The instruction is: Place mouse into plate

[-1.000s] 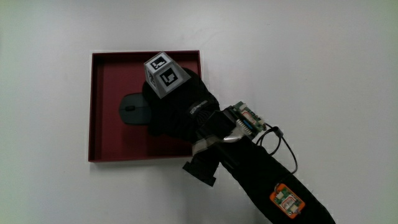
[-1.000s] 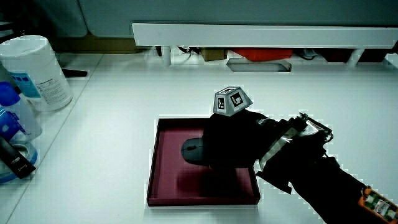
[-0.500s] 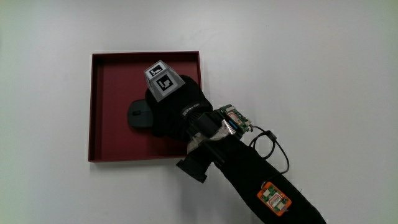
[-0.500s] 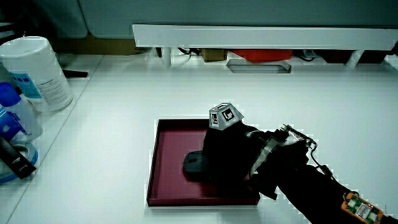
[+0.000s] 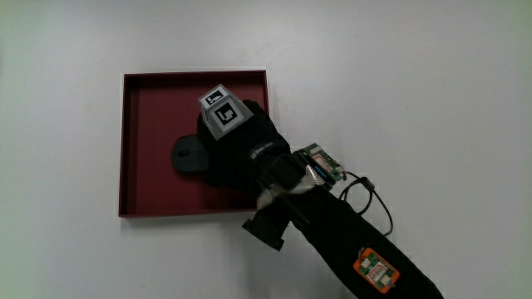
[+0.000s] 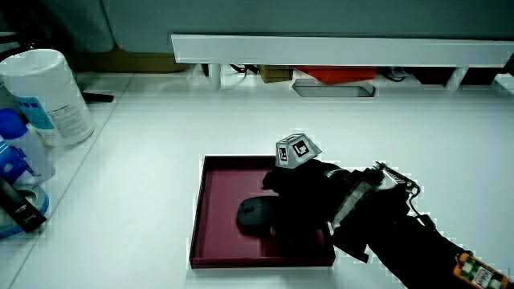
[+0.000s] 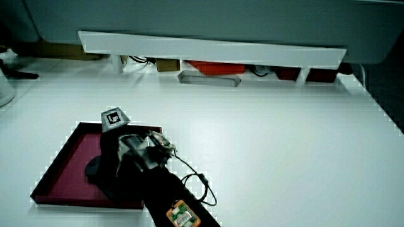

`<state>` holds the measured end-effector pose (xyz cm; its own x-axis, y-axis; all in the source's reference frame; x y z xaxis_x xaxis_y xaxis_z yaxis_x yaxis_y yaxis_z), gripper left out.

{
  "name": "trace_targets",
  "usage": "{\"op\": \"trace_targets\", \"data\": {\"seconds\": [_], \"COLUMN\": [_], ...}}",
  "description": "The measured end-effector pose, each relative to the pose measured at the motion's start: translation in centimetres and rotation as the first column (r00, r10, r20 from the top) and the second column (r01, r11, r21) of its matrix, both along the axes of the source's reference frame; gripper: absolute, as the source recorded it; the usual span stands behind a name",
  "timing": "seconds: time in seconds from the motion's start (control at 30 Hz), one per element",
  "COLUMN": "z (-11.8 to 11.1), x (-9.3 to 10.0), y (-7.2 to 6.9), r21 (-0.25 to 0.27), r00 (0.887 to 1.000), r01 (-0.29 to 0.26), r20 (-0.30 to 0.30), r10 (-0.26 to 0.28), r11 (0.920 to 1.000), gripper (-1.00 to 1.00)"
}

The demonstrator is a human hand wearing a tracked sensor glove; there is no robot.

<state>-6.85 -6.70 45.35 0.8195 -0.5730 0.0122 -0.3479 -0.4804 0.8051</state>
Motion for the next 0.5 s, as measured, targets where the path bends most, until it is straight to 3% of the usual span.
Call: {"op": "trace_targets", "data": {"seconds": [0.07, 0.1, 0.17, 0.2, 0.27, 0.3, 0.33, 0.37, 0.4, 0.43, 0.5], "z": [-0.5, -0.4, -1.8, -2.3, -3.2, -3.7, -4.5, -4.9, -6.1, -6.5, -7.8], "x": [0.5, 1.0, 1.5, 1.8, 2.5, 2.9, 3.4, 3.8, 4.3, 4.7, 5.5], "y": [0.1, 0.1, 0.3, 0.5, 0.7, 0.8, 1.0, 1.1, 1.3, 1.5, 1.8], "r21": [0.028, 0.004, -0.022, 0.002, -0.036, -0.01, 0.019, -0.009, 0.066, 0.017, 0.079], "r00": [1.0, 0.996, 0.998, 0.997, 0.997, 0.997, 0.992, 0.993, 0.989, 0.986, 0.984], "r01": [-0.001, -0.016, 0.006, 0.002, 0.007, -0.001, -0.005, 0.005, -0.018, 0.005, -0.012], "r20": [-0.025, -0.086, 0.07, 0.08, 0.079, 0.078, 0.124, 0.12, 0.145, 0.168, 0.18], "r10": [0.002, 0.017, -0.005, -0.002, -0.004, 0.002, 0.003, -0.004, 0.008, -0.008, -0.003], "r11": [0.9996, 0.9999, 0.9997, 1.0, 0.9993, 1.0, 0.9998, 0.9999, 0.9977, 0.9998, 0.9968], "gripper": [-0.5, -0.56, -0.69, -0.75, -0.87, -0.94, -1.0, -1.0, -1.0, -1.0, -1.0]}}
